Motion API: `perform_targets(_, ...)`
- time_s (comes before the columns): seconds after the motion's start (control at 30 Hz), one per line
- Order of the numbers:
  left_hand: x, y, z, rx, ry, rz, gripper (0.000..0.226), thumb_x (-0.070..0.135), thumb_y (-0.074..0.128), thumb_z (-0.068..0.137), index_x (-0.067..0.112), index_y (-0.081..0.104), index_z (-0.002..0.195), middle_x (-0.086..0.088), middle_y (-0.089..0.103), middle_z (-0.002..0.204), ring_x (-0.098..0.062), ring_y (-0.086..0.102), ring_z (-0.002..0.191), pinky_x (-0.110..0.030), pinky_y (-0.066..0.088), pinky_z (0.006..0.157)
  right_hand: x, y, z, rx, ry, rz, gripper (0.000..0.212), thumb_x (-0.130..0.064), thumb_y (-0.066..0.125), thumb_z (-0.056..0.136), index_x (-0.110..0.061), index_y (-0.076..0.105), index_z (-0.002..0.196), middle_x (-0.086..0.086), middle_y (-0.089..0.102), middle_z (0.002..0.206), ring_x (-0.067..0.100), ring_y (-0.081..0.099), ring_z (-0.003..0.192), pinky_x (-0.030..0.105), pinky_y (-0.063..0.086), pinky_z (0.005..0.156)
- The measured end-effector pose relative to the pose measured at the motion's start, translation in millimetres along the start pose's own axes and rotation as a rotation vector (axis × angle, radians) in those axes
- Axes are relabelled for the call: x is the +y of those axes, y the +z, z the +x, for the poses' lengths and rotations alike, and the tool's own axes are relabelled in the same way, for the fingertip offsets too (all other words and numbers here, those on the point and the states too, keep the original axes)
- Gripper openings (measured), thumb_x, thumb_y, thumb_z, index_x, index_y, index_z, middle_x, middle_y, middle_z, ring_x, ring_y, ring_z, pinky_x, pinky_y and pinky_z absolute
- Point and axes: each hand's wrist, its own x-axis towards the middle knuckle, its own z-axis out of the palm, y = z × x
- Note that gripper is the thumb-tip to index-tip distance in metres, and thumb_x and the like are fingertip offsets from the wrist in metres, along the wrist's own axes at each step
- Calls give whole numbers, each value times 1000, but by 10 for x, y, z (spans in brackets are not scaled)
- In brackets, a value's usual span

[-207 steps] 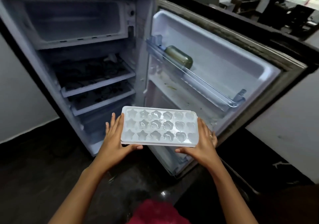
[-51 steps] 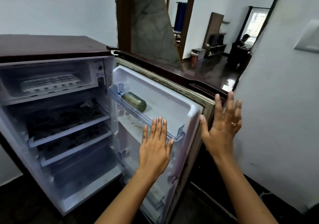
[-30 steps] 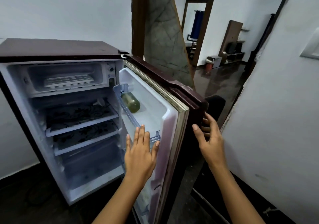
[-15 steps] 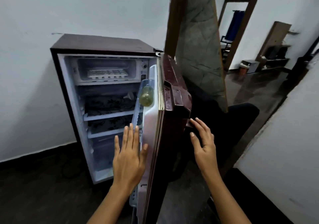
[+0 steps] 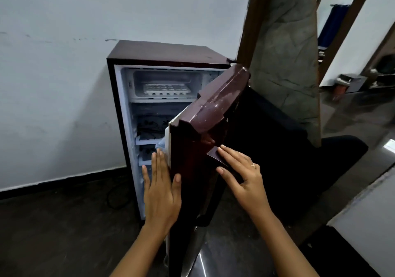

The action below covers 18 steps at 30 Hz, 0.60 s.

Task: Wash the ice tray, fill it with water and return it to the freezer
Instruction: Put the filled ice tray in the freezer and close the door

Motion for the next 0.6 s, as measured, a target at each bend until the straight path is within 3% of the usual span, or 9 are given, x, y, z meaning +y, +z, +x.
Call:
perform_targets(0.1,-164,-62,110,54,-47,-11,63,47,7,98,9,2,149,-8,11,157,-13,3,146,-31,-7,118,-84,247,125,-33,-79,-34,50,-53,48,88,-35,45,134,-23,43,139,-10,34,129,11,18,99)
perform_targets(0.2,-340,-138,238,75,-83,-5,62,44,10,97,12,-1,149,-8,9,158,-10,-1,145,-32,-8,118,-150,499,259,-73,-140,-44,48,-47,47,91,-32,44,136,-19,39,143,-2,32,135,14,17,101)
perform_targets(0.43,-732,-284,633,67,-89,143,78,61,3,92,8,-5,148,-3,-3,157,-11,-7,145,-28,-16,115,-241,1010,647,-194,-296,-148,48,-43,41,95,-27,40,140,-14,33,149,4,25,140,22,19,103)
perform_targets(0.6,-1044,-357,974,56,-130,244,83,64,-1,88,6,-4,147,-11,7,157,-12,-3,143,-26,-21,112,-299,1376,943,-226,-355,-201,49,-41,42,94,-24,40,140,-14,32,148,4,24,140,16,14,104)
